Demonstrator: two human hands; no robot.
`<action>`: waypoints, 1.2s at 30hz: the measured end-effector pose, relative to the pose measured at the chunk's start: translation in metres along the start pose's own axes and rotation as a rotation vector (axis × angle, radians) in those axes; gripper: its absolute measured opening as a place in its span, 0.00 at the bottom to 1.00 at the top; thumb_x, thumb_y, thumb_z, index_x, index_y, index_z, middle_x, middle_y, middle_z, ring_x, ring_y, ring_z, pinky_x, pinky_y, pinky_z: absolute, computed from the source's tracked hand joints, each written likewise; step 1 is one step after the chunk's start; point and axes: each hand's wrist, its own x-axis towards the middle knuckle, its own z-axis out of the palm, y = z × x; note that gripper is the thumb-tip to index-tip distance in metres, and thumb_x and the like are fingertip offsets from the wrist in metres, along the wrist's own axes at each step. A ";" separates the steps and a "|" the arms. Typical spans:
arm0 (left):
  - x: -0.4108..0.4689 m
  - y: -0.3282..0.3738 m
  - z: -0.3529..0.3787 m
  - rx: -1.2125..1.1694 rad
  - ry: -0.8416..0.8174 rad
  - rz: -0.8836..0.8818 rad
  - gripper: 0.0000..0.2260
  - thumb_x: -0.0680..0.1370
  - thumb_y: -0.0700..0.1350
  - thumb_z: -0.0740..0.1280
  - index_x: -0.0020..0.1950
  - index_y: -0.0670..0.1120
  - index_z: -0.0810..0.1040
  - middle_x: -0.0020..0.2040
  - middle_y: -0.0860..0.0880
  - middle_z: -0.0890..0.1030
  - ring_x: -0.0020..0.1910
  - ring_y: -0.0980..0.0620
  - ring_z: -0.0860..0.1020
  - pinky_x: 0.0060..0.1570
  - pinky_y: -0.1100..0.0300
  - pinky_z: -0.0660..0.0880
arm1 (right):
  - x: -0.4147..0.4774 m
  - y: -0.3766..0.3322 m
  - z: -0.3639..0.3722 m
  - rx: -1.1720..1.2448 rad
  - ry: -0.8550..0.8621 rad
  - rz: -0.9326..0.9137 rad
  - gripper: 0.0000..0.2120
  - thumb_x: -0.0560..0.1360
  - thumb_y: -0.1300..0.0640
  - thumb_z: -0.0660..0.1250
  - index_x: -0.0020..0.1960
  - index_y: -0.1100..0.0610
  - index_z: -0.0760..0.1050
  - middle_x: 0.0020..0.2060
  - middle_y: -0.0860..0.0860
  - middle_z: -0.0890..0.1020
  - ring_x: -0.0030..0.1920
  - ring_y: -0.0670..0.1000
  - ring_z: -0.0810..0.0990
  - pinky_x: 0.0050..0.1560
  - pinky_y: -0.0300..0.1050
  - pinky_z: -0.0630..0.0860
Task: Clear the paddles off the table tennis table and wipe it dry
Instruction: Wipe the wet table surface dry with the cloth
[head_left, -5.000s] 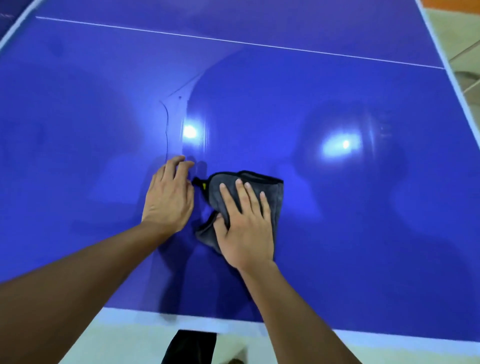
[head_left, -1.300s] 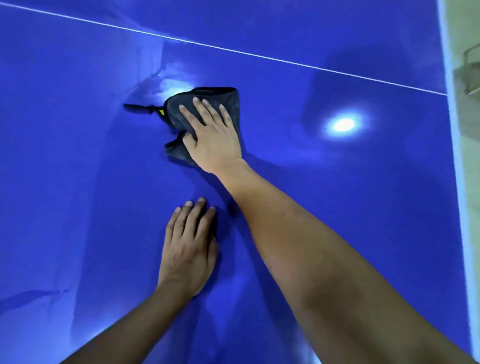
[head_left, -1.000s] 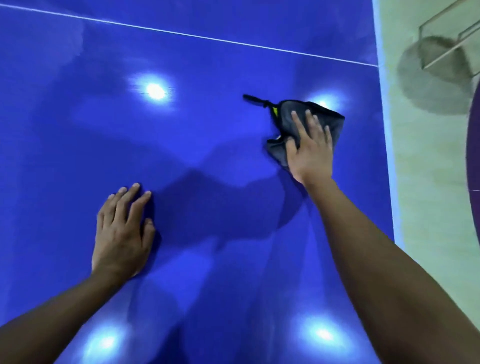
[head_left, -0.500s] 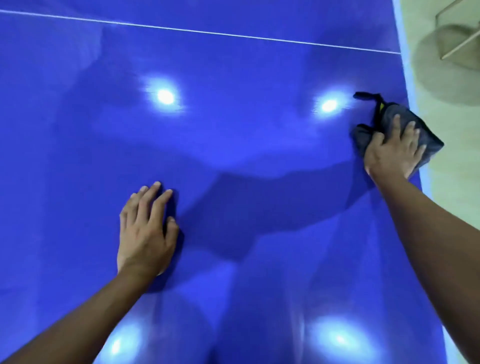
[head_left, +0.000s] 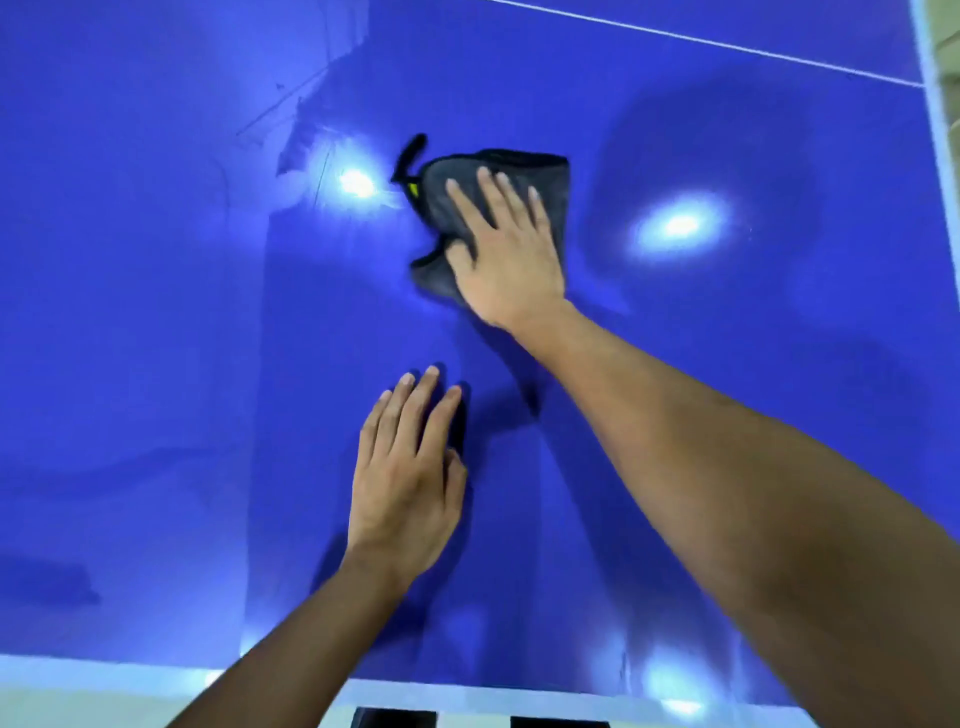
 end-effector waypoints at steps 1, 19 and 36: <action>-0.011 0.000 0.002 -0.001 -0.010 -0.002 0.25 0.77 0.41 0.60 0.75 0.43 0.71 0.78 0.43 0.67 0.78 0.42 0.63 0.77 0.45 0.59 | 0.002 -0.030 0.003 -0.005 -0.015 -0.058 0.32 0.78 0.43 0.52 0.82 0.45 0.56 0.82 0.53 0.56 0.82 0.52 0.53 0.81 0.55 0.45; -0.022 0.009 0.008 0.117 -0.026 -0.036 0.26 0.77 0.44 0.57 0.75 0.44 0.69 0.79 0.46 0.65 0.79 0.42 0.61 0.77 0.44 0.57 | -0.107 0.212 -0.030 0.076 0.090 0.284 0.33 0.77 0.44 0.48 0.81 0.47 0.60 0.80 0.54 0.61 0.80 0.54 0.59 0.80 0.57 0.51; -0.022 0.006 0.009 0.149 -0.030 -0.030 0.25 0.77 0.46 0.55 0.75 0.44 0.69 0.78 0.46 0.66 0.78 0.41 0.62 0.76 0.43 0.59 | -0.191 0.364 -0.049 0.027 0.132 0.693 0.31 0.80 0.44 0.47 0.83 0.49 0.53 0.82 0.56 0.55 0.82 0.56 0.52 0.81 0.59 0.44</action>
